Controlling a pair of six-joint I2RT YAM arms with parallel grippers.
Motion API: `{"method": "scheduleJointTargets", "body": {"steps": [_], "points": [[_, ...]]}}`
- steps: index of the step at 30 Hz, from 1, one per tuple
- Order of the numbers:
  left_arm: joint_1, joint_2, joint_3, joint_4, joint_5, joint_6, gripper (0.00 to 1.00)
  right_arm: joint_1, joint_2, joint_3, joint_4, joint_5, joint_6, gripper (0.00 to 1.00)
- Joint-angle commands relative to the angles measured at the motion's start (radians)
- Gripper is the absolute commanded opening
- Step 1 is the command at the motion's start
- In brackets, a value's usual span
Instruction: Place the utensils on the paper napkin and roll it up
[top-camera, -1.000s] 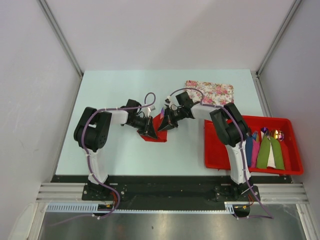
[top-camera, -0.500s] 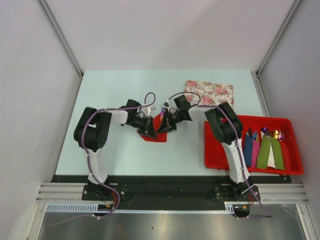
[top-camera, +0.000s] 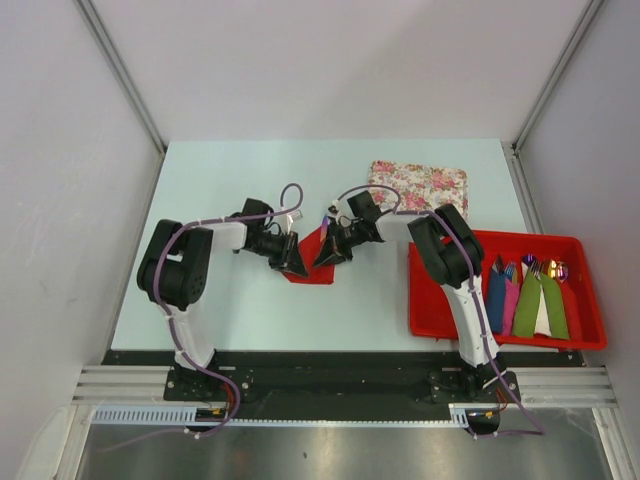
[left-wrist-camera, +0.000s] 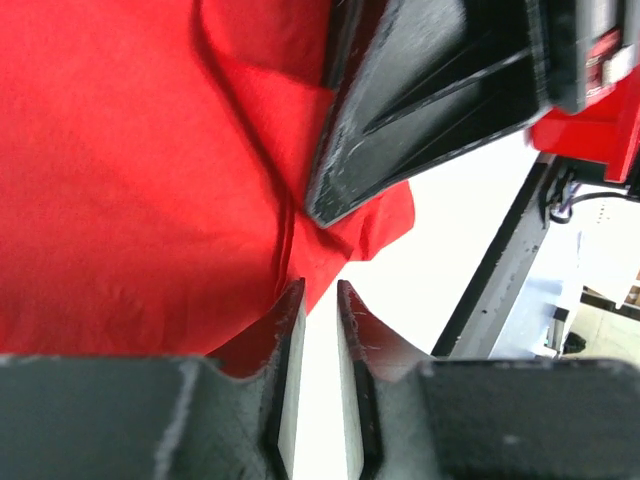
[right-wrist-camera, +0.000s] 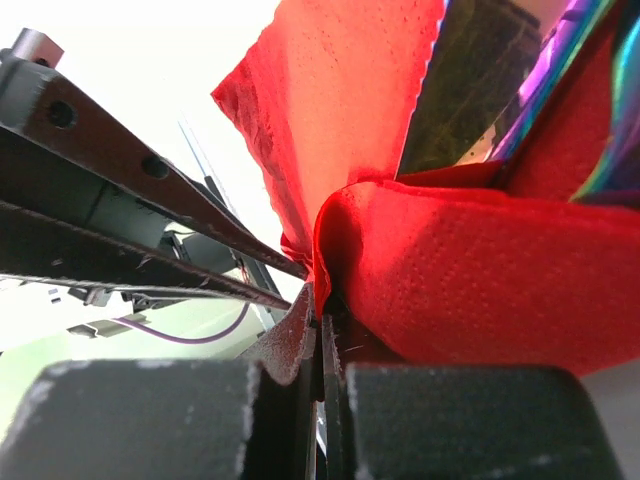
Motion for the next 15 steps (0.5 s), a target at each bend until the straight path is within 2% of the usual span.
{"method": "scheduleJointTargets", "body": {"steps": [1,6,15], "points": [[0.007,0.006,-0.011,-0.027,-0.032,0.035,0.21,0.005,-0.004,0.032,0.036,-0.001,0.021,0.01],[0.005,0.043,-0.008,-0.005,-0.042,0.009,0.15,0.013,-0.013,0.032,0.064,-0.005,0.05,0.01],[0.007,0.04,0.0,-0.013,-0.042,0.012,0.14,0.021,0.02,0.035,0.087,0.005,0.057,0.04]]}}
